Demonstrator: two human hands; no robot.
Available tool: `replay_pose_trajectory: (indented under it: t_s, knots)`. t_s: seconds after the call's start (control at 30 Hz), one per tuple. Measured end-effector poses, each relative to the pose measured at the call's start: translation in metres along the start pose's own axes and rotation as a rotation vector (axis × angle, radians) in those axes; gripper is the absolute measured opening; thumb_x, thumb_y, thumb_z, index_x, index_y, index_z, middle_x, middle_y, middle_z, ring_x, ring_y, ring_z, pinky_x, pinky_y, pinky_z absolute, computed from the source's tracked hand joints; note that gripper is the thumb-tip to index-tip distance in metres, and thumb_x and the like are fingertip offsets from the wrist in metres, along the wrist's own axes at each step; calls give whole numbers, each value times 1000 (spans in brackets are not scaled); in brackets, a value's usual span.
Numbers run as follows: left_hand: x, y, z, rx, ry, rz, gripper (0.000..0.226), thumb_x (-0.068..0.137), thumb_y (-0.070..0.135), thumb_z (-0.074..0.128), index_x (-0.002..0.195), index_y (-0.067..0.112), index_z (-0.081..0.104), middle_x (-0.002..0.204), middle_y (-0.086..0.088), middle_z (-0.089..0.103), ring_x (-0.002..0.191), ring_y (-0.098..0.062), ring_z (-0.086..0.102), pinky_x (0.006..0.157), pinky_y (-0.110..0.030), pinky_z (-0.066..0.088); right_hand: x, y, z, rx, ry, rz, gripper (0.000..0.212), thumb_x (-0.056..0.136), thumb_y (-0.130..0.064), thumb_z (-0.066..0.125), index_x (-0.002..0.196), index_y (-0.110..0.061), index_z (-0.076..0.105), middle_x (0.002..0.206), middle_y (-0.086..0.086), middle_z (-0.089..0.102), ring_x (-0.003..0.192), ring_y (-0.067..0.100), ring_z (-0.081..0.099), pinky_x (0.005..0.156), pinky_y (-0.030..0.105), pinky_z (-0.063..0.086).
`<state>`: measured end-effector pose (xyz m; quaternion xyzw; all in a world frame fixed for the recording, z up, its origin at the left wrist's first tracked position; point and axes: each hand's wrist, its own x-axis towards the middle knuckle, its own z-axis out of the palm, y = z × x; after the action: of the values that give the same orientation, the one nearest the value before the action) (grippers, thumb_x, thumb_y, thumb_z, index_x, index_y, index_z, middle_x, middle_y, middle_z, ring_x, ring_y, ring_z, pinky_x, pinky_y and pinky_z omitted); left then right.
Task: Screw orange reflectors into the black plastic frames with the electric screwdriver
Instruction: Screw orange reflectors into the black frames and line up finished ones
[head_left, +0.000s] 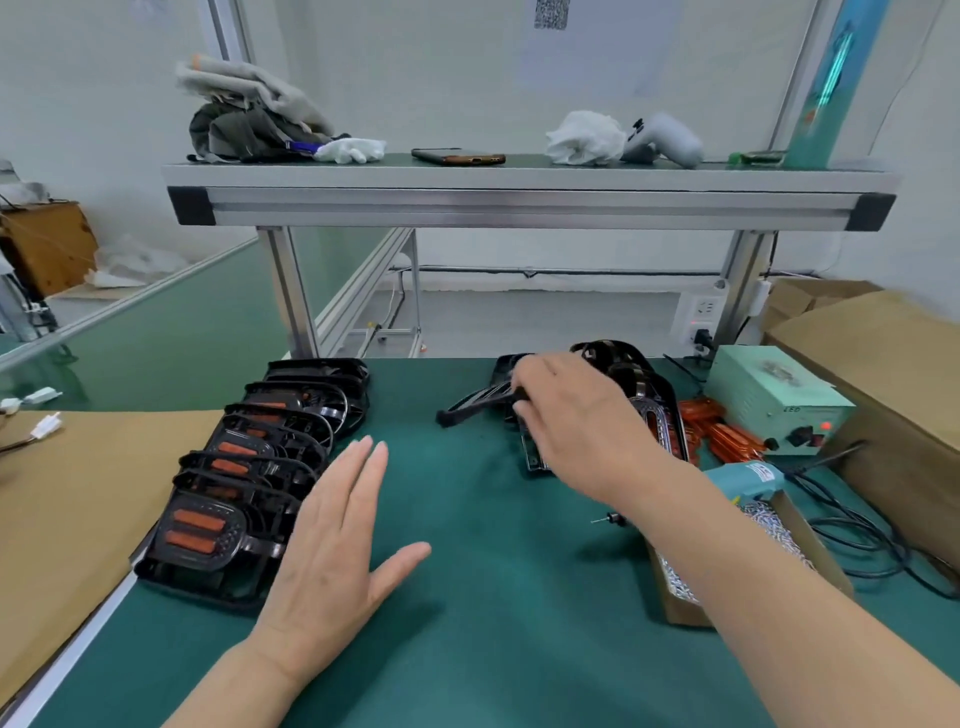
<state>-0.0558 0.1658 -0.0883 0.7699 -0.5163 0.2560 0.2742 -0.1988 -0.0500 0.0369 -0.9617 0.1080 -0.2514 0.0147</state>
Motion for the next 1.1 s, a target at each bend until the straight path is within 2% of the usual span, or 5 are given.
replay_pose_trajectory:
  t_s: [0.2,0.4,0.63,0.8,1.1]
  knots:
    - [30,36,-9,-156,91,6,69,93,44,55,147,4,42,139,-6,49,130,-17,46,116,-23,29,-19,-34,-21,-91,-200,-197,16,97,-11,51,110,-17,45,108,1,52,100,23,47,89,38,41]
    - [18,57,-2,-266,47,-18,37,96,32,50,106,4,72,87,3,65,76,-17,62,74,-26,46,-21,-44,-15,-4,-324,-229,12,101,-14,48,112,-13,49,111,4,55,104,25,49,91,38,39]
    - [-1,63,9,-457,102,-394,11,95,16,66,94,26,72,81,15,66,78,-2,61,70,-9,44,-19,-34,0,216,-330,-163,30,103,-24,51,131,-16,54,122,2,57,115,22,50,101,35,38]
    - [-6,54,15,-705,79,-768,28,91,5,69,92,33,69,78,10,75,63,5,63,64,-1,44,-21,2,3,252,-289,-18,33,102,-28,53,133,-17,57,128,0,58,121,17,52,106,33,37]
    - [-22,46,22,-581,-127,-801,32,92,7,66,118,26,64,65,-2,64,56,-2,50,65,-6,38,-12,137,23,36,-101,562,24,95,-17,55,112,-18,71,116,5,65,104,26,61,94,37,48]
